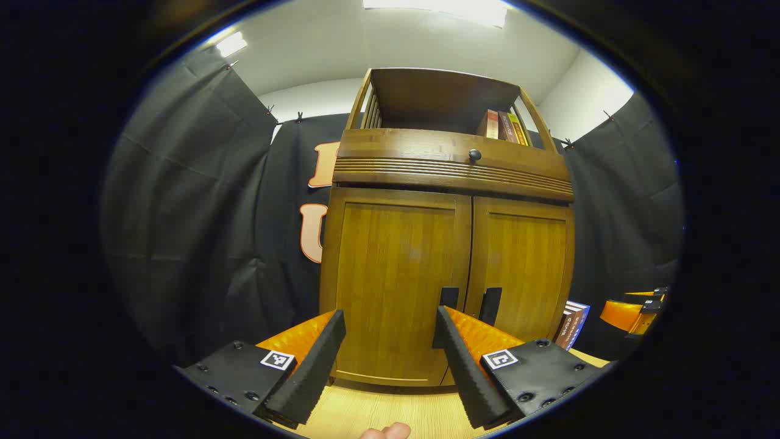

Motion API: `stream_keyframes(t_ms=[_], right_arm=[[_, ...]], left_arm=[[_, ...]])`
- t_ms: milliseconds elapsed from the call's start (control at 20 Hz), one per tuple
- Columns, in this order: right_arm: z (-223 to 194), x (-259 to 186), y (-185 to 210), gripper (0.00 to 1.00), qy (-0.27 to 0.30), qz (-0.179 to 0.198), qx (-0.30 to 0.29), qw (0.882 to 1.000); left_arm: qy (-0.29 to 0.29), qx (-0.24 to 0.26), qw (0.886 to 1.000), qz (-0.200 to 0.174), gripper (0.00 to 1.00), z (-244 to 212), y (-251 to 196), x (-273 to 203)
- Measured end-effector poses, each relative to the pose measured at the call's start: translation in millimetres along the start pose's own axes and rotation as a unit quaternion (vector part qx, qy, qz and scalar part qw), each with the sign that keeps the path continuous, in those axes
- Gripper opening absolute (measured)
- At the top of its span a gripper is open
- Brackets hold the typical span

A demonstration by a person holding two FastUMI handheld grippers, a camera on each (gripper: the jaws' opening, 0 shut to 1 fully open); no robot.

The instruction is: Open the right door of the double-door shoe cabinet with the right hand, and open the left door with the left hand.

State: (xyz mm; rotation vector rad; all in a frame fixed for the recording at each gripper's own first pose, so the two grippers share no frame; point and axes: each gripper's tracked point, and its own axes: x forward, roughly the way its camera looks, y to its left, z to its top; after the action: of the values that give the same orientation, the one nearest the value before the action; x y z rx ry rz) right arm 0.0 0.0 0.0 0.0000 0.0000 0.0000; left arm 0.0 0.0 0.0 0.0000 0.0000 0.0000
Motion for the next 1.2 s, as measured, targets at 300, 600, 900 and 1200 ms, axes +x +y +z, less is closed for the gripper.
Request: stream_keyframes(t_ms=[300, 600, 900, 1200], right_arm=[[2.9, 0.7, 1.7, 0.94, -0.005, 0.000, -0.001, 1.000], [5.9, 2.6, 13.0, 1.00, -0.009, 0.011, 0.002, 1.000], [8.5, 6.4, 17.4, 1.00, -0.014, 0.013, -0.006, 1.000], [25.5, 20.7, 38.1, 0.94, -0.031, 0.032, -0.007, 0.999]], left_arm=[[0.001, -0.006, 1.000, 0.005, 0.99, 0.9, 4.6, -2.5], [-0.005, -0.008, 1.000, 0.009, 0.99, 4.7, 11.5, -3.7], [-0.006, -0.011, 1.000, 0.010, 0.99, 5.6, 14.1, -5.2], [-0.007, -0.014, 1.000, 0.010, 0.99, 6.2, 18.8, -3.6]])
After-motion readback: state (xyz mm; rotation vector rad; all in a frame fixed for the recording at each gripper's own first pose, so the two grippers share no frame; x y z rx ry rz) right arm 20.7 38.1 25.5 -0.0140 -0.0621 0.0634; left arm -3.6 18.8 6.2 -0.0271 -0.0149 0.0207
